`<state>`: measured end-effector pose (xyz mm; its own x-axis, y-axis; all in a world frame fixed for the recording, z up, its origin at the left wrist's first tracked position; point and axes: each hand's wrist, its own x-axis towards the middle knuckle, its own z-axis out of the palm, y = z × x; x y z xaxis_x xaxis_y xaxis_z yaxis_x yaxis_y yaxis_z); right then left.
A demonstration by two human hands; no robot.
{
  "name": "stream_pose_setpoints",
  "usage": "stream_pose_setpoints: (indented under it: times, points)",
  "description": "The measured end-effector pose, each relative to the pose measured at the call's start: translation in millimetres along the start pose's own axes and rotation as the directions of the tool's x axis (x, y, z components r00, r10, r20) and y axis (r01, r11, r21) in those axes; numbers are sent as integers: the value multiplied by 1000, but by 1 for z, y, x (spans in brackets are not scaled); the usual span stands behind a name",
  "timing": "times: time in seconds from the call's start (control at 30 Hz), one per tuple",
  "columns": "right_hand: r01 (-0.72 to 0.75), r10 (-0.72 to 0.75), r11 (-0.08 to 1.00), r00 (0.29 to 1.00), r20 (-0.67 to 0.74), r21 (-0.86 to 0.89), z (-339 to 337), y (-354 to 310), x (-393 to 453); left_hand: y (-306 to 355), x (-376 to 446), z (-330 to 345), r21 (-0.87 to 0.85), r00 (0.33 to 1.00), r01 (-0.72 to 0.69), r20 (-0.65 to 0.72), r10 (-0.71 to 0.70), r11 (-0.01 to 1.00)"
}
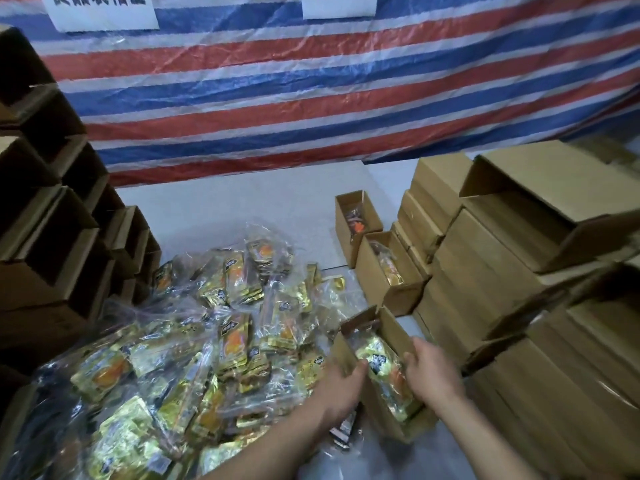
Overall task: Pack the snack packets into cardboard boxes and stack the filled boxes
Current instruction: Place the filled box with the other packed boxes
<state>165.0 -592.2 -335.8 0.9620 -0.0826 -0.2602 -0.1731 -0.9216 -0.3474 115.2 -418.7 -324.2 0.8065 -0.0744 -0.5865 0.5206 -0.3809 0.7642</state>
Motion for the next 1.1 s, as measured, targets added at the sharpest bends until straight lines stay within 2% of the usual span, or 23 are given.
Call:
stream_pose_setpoints:
  times: [0.1, 0.23, 0.37, 0.57, 0.83, 1.1]
  points:
    - [-93, 93, 996, 996, -6, 3, -2, 15, 16, 17, 32, 24, 117, 996, 54, 68, -62, 992]
    - [-174, 174, 985, 985, 20, -6, -6, 30, 37, 33, 68, 45, 261, 991, 58, 100, -87, 963]
    - [-210, 209, 978, 978, -8, -9, -7, 39, 53, 47, 95, 56, 219, 979, 76, 167, -114, 973]
    - [-238, 238, 971, 971, -28, 18, -2, 45, 74, 61, 121, 66, 58, 977, 154, 143, -161, 986]
    - [-260, 262, 960, 965, 0, 103, 1, 49, 91, 70, 144, 66, 113, 978, 97, 174, -116, 989]
    - [-202, 199, 968, 979, 38, 152, 2, 49, 102, 71, 156, 74, 90, 984, 95, 142, -107, 991]
